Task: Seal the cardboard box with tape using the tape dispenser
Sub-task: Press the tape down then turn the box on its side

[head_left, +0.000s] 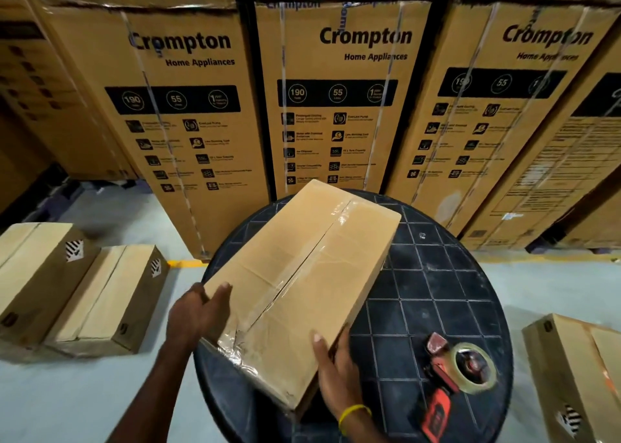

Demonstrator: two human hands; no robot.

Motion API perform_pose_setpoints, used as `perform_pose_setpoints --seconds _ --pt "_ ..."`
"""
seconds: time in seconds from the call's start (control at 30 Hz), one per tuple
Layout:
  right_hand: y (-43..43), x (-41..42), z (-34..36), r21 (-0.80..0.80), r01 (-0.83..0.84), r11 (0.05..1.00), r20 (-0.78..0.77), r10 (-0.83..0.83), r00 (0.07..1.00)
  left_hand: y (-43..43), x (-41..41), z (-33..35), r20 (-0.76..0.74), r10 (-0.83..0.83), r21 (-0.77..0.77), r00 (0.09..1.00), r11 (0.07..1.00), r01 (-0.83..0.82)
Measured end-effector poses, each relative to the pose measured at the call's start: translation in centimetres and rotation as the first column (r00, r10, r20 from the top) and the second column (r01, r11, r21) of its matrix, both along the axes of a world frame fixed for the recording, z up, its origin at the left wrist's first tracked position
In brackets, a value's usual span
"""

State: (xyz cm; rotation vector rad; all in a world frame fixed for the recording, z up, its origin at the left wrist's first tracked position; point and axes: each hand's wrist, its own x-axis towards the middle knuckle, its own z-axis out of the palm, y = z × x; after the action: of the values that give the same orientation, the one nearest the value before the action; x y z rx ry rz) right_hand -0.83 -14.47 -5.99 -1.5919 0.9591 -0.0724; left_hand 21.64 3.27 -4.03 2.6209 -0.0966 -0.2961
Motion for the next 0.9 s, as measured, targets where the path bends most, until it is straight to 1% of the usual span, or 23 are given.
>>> perform_pose_setpoints --seconds 0.07,0.13,0.17,0.23,0.27,0.33,0.4,0.47,0.53,0.6,0.7,0.8,0.9 --pt "-0.6 0.0 0.1 0.004 0.021 1.0 0.005 -0.021 1.0 0.0 -0.3 0.3 -0.062 -0.004 -0.009 0.998 1.0 0.004" --pt "-3.7 0.0 0.0 -0.001 0.067 0.998 0.017 -0.067 0.998 -0.5 -1.9 0.6 -0.08 0.007 -0.003 0.997 1.0 -0.008" --pt "-5.7 -0.3 0.0 -0.019 0.088 0.996 0.016 -0.088 0.996 -1.1 -3.2 0.9 -0.082 0.02 -0.047 0.996 0.999 -0.024" --pt "-9.4 -1.1 0.9 -0.09 0.104 0.99 -0.022 -0.106 0.994 -2.5 -6.2 -0.2 -0.154 0.033 -0.17 0.987 0.984 -0.059" --pt "-10.6 -1.5 2.0 -0.108 0.111 0.988 -0.045 -0.116 0.992 -3.3 -7.7 -0.8 -0.214 0.028 -0.261 0.977 0.961 -0.085" --pt "-11.5 -2.4 4.0 -0.108 0.08 0.991 -0.097 -0.091 0.991 -4.5 -9.3 -2.7 -0.312 0.003 -0.462 0.95 0.873 -0.155" --pt "-11.3 -3.0 4.6 -0.105 0.03 0.994 -0.141 -0.044 0.989 -4.9 -9.8 -3.8 -0.379 -0.005 -0.534 0.925 0.818 -0.215" --pt "-10.6 -3.2 4.3 -0.1 0.036 0.994 -0.169 -0.052 0.984 -5.1 -9.8 -3.6 -0.422 -0.017 -0.577 0.907 0.777 -0.254" --pt "-10.0 -3.1 4.3 -0.116 0.075 0.99 -0.182 -0.095 0.979 -5.6 -9.9 -3.4 -0.445 0.006 -0.6 0.896 0.74 -0.303" --pt "-10.1 -3.0 3.9 -0.14 0.096 0.985 -0.176 -0.12 0.977 -6.0 -10.5 -3.1 -0.45 -0.005 -0.639 0.893 0.701 -0.318" --pt "-10.4 -3.0 4.7 -0.14 0.076 0.987 -0.195 -0.103 0.975 -6.1 -12.0 -2.6 -0.45 -0.017 -0.68 0.893 0.655 -0.331" --pt "-11.0 -3.3 4.6 -0.14 0.065 0.988 -0.176 -0.089 0.98 -5.7 -13.3 -2.4 -0.418 -0.015 -0.692 0.908 0.653 -0.308" --pt "-11.1 -3.5 4.1 -0.187 0.032 0.982 -0.181 -0.066 0.981 -5.4 -13.8 -1.5 -0.374 -0.016 -0.689 0.927 0.675 -0.266"
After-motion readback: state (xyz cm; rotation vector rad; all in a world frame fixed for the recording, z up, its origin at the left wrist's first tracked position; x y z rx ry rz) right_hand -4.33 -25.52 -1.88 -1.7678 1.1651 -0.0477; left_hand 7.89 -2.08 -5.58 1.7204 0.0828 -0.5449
